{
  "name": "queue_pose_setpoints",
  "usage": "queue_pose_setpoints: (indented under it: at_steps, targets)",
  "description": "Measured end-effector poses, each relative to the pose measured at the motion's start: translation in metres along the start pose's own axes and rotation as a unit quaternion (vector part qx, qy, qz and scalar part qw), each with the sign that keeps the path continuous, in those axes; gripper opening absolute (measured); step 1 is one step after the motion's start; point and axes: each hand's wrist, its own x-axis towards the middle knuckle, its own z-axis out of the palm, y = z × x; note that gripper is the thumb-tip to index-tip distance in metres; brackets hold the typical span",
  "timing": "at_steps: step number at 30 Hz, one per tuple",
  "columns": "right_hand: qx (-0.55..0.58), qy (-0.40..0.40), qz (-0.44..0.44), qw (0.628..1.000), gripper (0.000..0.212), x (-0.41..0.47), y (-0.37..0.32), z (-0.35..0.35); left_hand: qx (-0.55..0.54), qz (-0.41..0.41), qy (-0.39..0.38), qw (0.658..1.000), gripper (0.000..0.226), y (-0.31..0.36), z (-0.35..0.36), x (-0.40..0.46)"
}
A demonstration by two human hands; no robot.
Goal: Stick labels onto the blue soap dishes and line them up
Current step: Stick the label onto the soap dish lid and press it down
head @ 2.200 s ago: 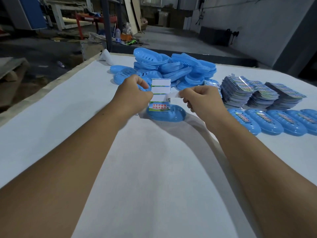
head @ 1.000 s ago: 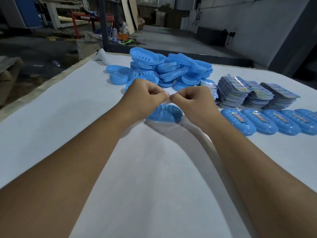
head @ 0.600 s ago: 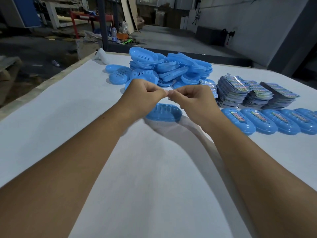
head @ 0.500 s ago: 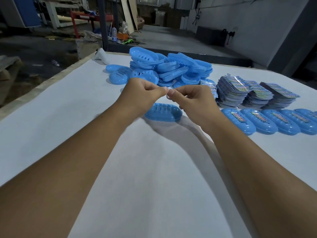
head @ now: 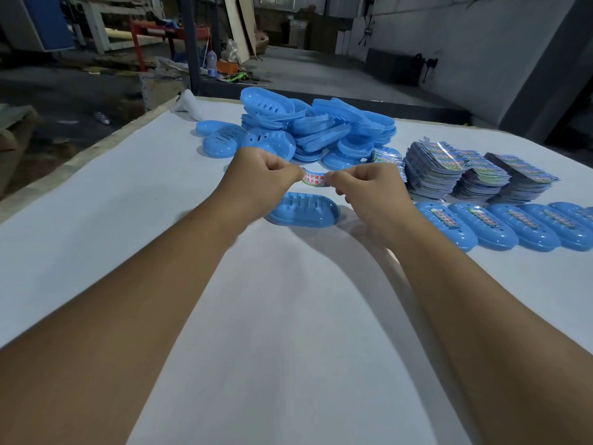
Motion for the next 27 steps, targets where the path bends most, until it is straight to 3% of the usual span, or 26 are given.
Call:
queue_pose_setpoints:
  at_steps: [6,15,27]
  targets:
    - [0.026,-0.019,0.012,0.999,0.029,-0.002,0.004,0.005,-0.02,-0.032,-0.022,0.999,0.031,-0.006,0.005,0.0]
    - [-0.069,-0.035,0.01,0.997,0.04,0.005,0.011,0.015,0.058,-0.033,-0.008,0.998,0.027,-0.016,0.005,0.009]
    - [-0.132,-0.024,0.002,0.991,0.027,0.004,0.009,0.016,0.121,-0.015,-0.006,0.992,0.037,-0.016,0.008,0.009]
